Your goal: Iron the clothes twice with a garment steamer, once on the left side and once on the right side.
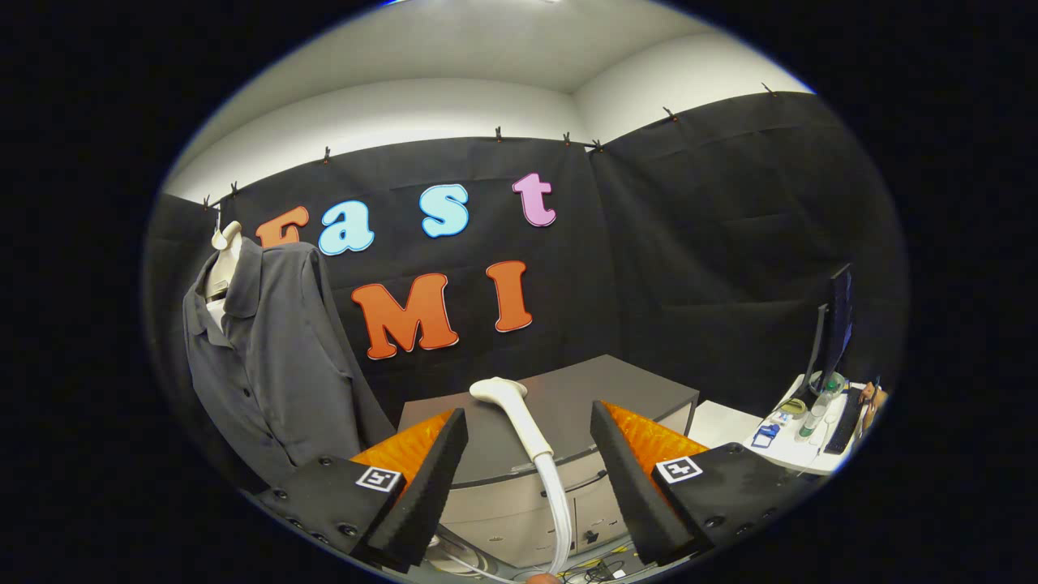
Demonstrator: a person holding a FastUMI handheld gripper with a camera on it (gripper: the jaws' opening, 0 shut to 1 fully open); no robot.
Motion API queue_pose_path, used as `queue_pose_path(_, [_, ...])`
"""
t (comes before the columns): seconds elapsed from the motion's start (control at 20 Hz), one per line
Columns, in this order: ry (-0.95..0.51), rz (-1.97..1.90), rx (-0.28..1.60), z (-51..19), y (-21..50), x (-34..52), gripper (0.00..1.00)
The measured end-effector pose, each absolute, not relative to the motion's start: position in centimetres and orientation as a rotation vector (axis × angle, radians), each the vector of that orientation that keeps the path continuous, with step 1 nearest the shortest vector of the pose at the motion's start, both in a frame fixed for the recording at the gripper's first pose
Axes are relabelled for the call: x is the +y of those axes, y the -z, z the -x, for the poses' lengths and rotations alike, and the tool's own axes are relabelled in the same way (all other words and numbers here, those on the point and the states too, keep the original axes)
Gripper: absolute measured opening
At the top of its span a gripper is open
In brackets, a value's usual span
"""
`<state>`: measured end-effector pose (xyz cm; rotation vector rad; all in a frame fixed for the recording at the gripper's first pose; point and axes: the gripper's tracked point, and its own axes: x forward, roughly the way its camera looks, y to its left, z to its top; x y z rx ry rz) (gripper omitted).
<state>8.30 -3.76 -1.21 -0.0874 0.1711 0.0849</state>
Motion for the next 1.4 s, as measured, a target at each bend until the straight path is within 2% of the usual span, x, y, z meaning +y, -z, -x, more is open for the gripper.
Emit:
queue_pose_path(0.25, [-0.18, 0.142, 0.251, -14.7, 2.6, -2.4, 0.98])
queue_pose_path(0.6, [-0.295, 0.204, 0.413, -22.4, 8.4, -0.5, 0.98])
queue_pose_path(1.1, [-0.315, 0.245, 0.63, -31.8, 17.3, -1.1, 0.99])
queue_pose_path(1.4, [-0.302, 0.237, 0.707, -33.8, 20.1, -2.1, 0.98])
